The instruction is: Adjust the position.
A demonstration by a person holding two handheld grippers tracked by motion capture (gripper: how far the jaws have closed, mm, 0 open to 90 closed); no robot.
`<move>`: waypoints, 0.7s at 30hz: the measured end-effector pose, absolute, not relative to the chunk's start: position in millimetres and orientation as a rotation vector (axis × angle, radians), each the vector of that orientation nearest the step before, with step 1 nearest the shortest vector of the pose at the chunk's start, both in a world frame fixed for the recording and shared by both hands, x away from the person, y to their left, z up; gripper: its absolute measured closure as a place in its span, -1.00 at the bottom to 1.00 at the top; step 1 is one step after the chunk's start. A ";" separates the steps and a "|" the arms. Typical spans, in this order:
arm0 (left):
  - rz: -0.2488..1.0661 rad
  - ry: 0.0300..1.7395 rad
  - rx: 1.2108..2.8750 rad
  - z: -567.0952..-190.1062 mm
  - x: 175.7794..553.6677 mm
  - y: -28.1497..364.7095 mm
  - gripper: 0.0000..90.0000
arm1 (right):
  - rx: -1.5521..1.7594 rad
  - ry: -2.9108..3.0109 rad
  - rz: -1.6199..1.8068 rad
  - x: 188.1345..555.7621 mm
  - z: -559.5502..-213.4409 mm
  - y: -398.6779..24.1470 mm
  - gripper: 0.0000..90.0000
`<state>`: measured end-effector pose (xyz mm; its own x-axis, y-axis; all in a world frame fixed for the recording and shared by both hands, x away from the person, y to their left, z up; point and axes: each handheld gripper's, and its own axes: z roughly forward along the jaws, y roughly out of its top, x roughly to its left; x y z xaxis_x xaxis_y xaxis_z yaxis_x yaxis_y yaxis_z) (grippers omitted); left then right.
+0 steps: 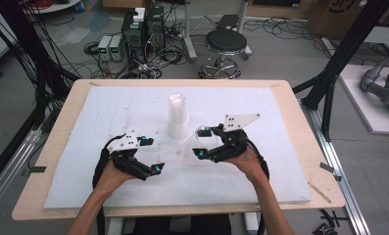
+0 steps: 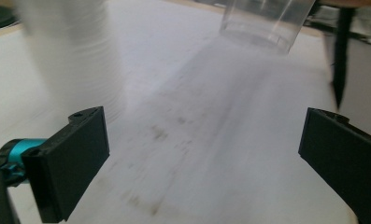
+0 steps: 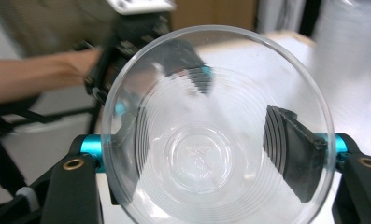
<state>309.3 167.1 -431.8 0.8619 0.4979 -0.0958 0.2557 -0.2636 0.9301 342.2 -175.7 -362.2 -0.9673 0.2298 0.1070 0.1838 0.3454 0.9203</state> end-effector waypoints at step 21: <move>0.469 0.816 1.776 -463.3 300.8 212.2 -0.96 | 0.787 2.522 1.060 382.7 -357.7 -192.3 -0.29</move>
<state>300.8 212.2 -463.3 0.6873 0.7226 -0.0737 0.2999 -0.1900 0.9349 382.7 -192.3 -357.7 -0.8071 0.5877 -0.0559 0.3714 0.5790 0.7258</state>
